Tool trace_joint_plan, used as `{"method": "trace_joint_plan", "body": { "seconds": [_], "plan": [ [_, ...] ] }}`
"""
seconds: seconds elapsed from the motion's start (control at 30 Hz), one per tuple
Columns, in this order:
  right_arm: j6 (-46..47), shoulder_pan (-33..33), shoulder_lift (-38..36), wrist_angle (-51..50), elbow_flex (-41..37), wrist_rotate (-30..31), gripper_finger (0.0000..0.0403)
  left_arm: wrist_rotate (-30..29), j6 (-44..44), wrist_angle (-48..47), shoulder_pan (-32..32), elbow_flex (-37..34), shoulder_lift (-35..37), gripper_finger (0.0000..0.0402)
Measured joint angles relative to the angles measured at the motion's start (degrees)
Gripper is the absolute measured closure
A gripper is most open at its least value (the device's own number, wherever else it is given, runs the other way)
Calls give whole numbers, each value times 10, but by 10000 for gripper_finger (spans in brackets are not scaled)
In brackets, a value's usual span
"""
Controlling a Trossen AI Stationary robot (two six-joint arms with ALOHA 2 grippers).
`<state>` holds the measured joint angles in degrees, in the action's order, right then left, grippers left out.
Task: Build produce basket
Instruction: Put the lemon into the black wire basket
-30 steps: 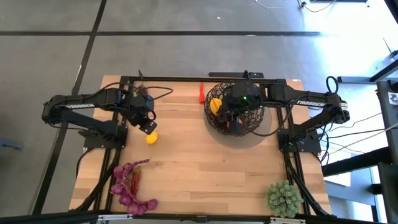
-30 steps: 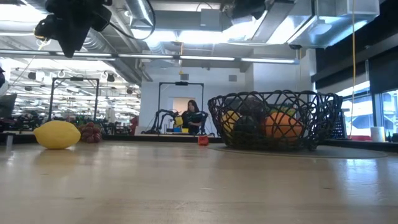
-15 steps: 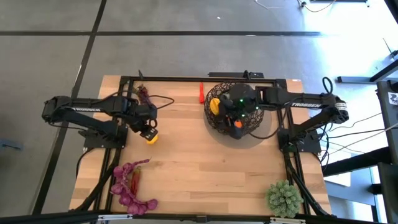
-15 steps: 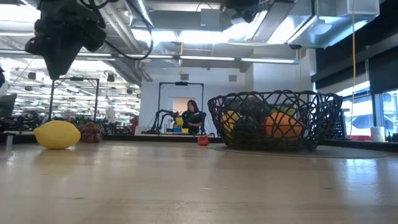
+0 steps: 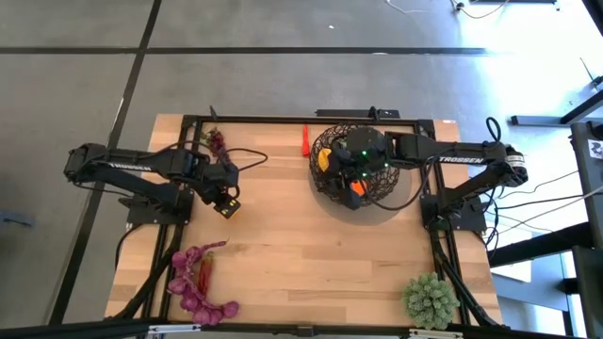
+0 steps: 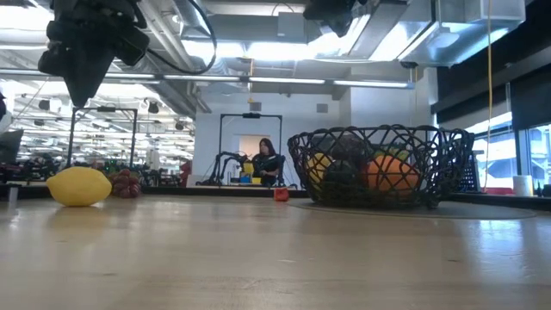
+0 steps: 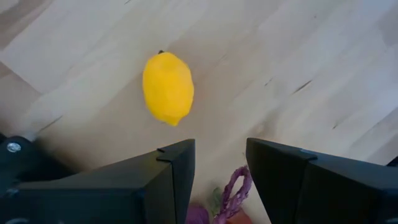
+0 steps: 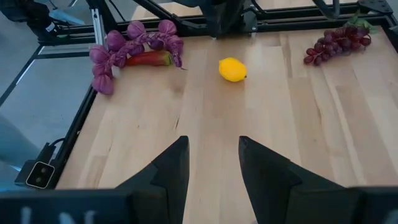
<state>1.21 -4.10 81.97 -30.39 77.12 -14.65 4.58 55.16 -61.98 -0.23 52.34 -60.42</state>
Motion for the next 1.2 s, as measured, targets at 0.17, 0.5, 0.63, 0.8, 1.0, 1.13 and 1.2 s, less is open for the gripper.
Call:
{"method": "trace_joint_plan", "body": {
  "seconds": [0.17, 0.5, 0.63, 0.8, 1.0, 1.13, 1.2],
  "plan": [
    [0, 0, 0, 0, 0, 0, 264, 0, 12, 2, -2, 0, 0, 268],
    [0, 0, 0, -1, 0, 0, 264, -1, 16, 9, -2, 0, 0, 268],
    [-1, 0, 0, -1, 0, 0, 264, -11, 18, 14, -2, 0, 0, 257],
    [-1, 0, 0, -1, 0, 0, 264, -13, 18, 16, -2, 0, 0, 205],
    [0, 0, 0, -1, 0, 0, 264, -21, 18, 23, -10, -23, -1, 134],
    [-1, 0, 0, -1, 0, 0, 264, -20, 17, 72, -11, -79, -16, 111],
    [0, 0, 0, 0, 0, 1, 264, -17, 3, 103, -11, -105, -20, 106]
  ]
}}
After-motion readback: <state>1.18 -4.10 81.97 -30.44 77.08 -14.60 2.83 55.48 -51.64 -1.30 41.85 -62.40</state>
